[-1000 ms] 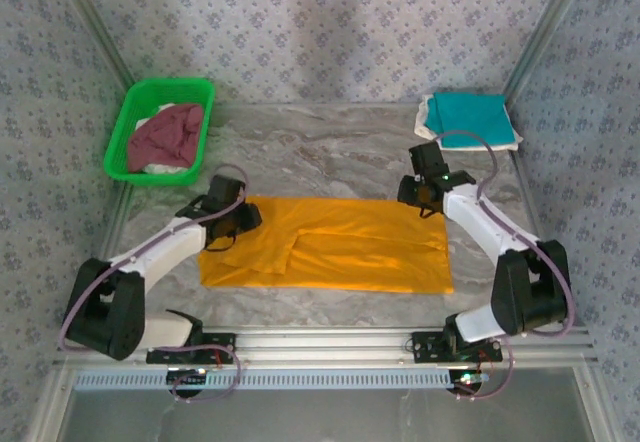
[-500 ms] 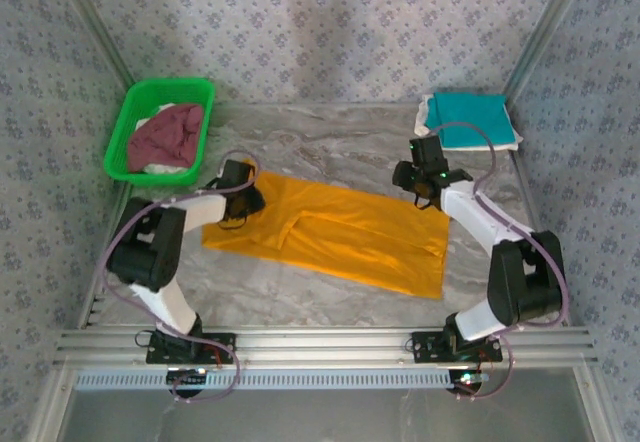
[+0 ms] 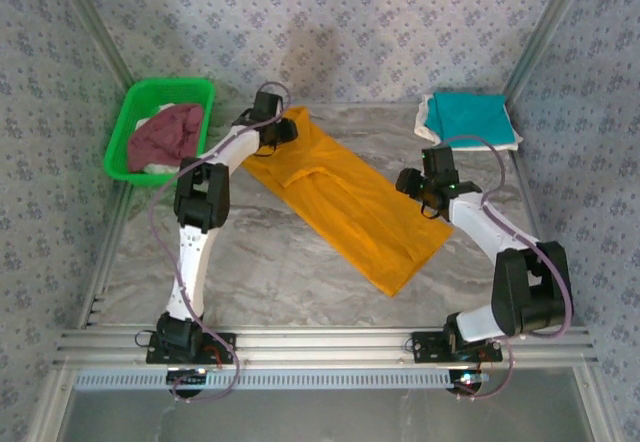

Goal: Fold and stack the t-shirts

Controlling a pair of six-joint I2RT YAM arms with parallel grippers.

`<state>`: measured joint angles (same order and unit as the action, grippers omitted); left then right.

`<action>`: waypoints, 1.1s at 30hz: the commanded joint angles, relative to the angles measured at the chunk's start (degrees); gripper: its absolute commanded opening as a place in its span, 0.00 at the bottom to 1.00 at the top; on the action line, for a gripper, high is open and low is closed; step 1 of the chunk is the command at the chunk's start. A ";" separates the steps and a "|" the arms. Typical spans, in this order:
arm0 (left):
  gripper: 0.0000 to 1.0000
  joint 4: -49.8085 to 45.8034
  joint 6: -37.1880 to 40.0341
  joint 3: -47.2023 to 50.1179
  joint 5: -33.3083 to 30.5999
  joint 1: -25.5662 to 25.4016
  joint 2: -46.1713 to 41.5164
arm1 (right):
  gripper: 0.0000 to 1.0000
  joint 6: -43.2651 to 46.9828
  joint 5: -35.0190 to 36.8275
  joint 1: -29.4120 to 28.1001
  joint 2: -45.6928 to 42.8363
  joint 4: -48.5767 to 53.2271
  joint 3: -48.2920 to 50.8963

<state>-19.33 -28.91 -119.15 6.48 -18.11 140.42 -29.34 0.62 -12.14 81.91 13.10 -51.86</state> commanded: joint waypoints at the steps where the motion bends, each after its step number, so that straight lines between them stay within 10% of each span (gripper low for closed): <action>1: 0.36 -6.02 2.27 -0.04 -2.96 -0.09 -6.85 | 0.56 3.38 -0.20 -1.89 0.88 2.75 -2.76; 11: 0.31 20.63 -7.80 50.10 -4.73 -4.24 -34.07 | 0.51 6.77 -1.61 -4.53 14.12 8.58 -12.95; 33: 0.30 11.84 -7.66 31.02 4.05 0.62 -11.62 | 0.50 4.59 -5.96 -5.79 23.21 16.96 -11.49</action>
<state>-3.25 -37.39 -85.82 8.51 -17.72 125.43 -22.92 -2.94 -17.58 106.50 27.77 -66.57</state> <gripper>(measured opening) 0.299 0.504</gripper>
